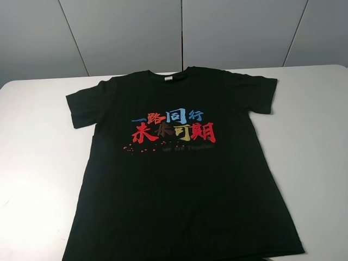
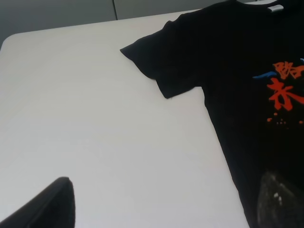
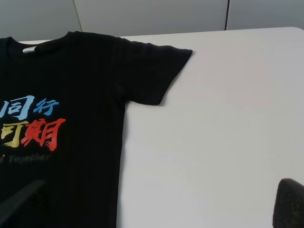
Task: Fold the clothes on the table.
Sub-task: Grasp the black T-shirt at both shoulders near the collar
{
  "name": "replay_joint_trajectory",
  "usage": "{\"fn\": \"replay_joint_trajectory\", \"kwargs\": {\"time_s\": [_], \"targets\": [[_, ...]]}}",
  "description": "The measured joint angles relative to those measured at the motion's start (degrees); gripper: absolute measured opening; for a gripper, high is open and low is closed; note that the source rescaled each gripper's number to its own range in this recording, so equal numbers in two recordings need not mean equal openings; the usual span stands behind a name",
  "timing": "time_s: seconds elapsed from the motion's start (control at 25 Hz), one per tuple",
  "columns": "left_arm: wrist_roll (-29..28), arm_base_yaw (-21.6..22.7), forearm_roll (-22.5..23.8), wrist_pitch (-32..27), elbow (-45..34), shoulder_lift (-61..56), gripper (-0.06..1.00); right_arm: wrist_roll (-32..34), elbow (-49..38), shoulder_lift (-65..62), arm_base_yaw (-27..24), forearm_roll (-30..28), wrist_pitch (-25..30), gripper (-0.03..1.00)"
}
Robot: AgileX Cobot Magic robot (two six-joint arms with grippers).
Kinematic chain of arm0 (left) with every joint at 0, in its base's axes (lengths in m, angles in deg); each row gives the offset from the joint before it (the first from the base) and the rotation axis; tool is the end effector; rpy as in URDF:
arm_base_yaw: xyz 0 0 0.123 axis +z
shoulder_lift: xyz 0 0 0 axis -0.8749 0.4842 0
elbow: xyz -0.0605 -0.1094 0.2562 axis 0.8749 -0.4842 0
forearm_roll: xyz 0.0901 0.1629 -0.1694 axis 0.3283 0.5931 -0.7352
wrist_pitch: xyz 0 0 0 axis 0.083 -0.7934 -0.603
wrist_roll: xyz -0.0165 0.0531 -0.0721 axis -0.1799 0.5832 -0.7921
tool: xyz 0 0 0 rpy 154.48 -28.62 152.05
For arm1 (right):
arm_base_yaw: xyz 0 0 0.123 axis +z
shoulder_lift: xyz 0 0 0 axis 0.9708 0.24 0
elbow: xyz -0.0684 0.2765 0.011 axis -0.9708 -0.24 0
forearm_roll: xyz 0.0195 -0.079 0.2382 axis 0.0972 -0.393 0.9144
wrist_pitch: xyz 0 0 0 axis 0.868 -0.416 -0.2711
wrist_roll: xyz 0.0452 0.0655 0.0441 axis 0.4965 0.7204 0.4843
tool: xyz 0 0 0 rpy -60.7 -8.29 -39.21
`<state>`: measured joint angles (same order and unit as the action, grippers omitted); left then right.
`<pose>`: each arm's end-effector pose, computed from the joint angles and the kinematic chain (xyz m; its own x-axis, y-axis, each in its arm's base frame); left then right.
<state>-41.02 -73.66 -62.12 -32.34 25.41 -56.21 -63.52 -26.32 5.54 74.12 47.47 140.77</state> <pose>-0.0068 0.0025 0.2787 -0.4451 0.1377 -0.8848 0.2259 0.9734 0.0378 -0.0076 0.0079 0.2776 -0.4764 0.0415 -0.8782 -0.0276 0.9977 0.0621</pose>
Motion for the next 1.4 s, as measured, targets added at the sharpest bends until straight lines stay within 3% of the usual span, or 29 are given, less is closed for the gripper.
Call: {"fn": "replay_joint_trajectory", "kwargs": {"time_s": [0.4,0.56,0.76,0.96,1.16,1.4], "targets": [[0.1,0.0,0.6,0.0,0.0,0.1,1.0,0.0,0.0,0.0,0.0,0.0,0.0,1.0],[0.1,0.0,0.6,-0.4,1.2,0.2,1.0,0.0,0.0,0.0,0.0,2.6,0.0,1.0],[0.7,0.0,0.6,-0.4,5.8,7.4,1.0,0.0,0.3,0.8,0.0,3.1,0.7,1.0],[3.3,0.0,0.4,-0.8,13.3,21.4,1.0,0.0,3.7,12.8,0.0,3.1,0.4,1.0],[5.4,0.0,-0.4,4.3,17.1,35.7,1.0,-1.5,7.2,28.6,0.0,3.5,-6.2,1.0],[12.6,0.0,-8.1,11.7,17.6,49.6,1.0,-11.0,10.7,46.3,0.0,9.7,-11.6,1.0]]}}
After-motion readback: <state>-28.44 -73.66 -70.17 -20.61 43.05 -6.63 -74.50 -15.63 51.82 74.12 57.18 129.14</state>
